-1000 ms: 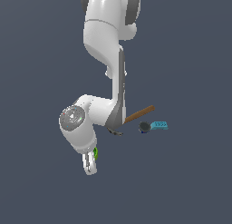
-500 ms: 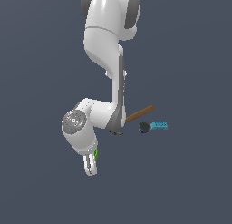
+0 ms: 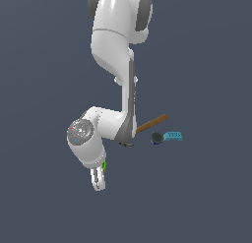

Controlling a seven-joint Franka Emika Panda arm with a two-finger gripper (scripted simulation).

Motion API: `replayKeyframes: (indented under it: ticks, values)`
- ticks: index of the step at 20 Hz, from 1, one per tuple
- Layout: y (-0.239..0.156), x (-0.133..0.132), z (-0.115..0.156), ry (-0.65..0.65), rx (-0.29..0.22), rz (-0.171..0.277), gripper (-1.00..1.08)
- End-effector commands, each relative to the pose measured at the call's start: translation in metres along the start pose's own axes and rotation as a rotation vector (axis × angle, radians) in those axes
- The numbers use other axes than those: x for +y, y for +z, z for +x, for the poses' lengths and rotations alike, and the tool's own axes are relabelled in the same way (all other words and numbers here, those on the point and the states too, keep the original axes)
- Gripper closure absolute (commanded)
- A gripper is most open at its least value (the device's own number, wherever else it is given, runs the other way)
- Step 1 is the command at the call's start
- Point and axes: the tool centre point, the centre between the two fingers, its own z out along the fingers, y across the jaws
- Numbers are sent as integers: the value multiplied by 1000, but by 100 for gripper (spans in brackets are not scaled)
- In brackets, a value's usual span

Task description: Pick up a designated object from a clutter of objects.

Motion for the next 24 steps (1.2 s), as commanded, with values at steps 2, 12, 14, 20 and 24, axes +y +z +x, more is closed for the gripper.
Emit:
replayKeyframes:
  ticks: [2,12,14,20,24]
  values:
    - [-4,1,-1,0,0,1,108]
    - [-44,10,-18,0,0,1,108]
    - [-58,14,-23,0,-1,1,108]
    - [-111,27,-45,0,-1,1,108]
    - [-151,36,-61,0,-1,1,108]
